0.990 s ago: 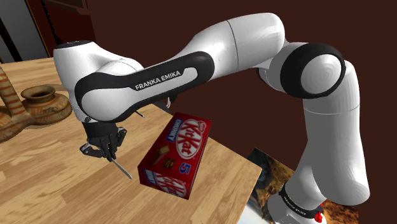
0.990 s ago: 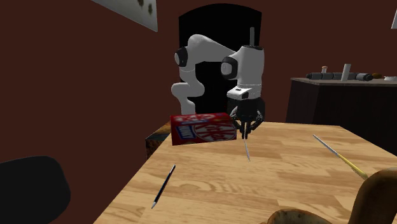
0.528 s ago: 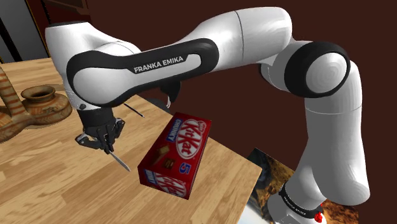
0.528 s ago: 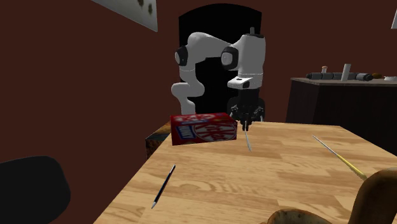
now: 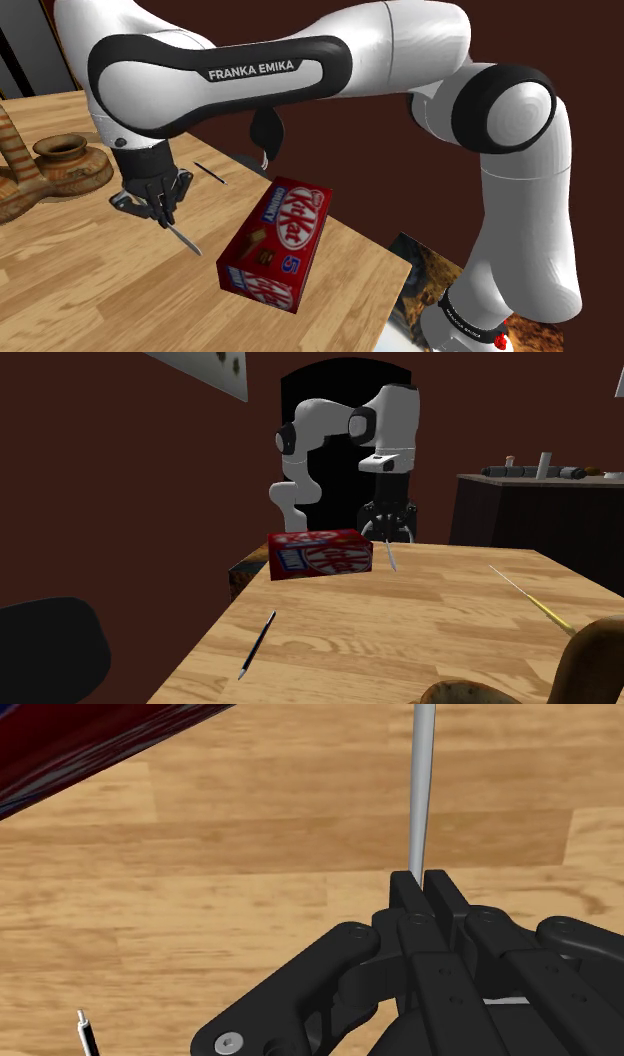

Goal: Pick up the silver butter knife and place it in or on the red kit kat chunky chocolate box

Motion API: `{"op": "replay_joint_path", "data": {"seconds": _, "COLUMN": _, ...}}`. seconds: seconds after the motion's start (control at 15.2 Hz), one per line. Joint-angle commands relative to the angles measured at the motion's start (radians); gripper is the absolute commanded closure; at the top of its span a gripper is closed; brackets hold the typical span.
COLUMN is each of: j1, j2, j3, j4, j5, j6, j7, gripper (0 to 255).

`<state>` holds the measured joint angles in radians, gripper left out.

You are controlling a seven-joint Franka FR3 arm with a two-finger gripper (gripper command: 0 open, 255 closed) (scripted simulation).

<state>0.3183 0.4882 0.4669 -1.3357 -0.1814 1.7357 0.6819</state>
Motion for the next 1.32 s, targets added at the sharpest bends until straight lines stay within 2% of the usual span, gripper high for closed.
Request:
{"op": "replay_joint_path", "data": {"seconds": 0.0, "j1": 0.003, "j2": -0.001, "j3": 0.001, "j4": 0.027, "j5": 0.001, "j6": -0.028, "j7": -0.001, "gripper": 255}}
{"op": "replay_joint_path", "data": {"seconds": 0.66, "j1": 0.028, "j2": 0.017, "j3": 0.002, "j4": 0.183, "j5": -0.004, "j6": -0.165, "j7": -0.004, "gripper": 255}}
{"op": "replay_joint_path", "data": {"seconds": 0.92, "j1": -0.081, "j2": -0.193, "j3": 0.016, "j4": -0.105, "j5": 0.078, "j6": -0.073, "j7": -0.059, "gripper": 255}}
{"op": "replay_joint_path", "data": {"seconds": 1.25, "j1": -0.171, "j2": -0.421, "j3": 0.000, "j4": -0.368, "j5": 0.180, "j6": -0.016, "j7": -0.161, "gripper": 255}}
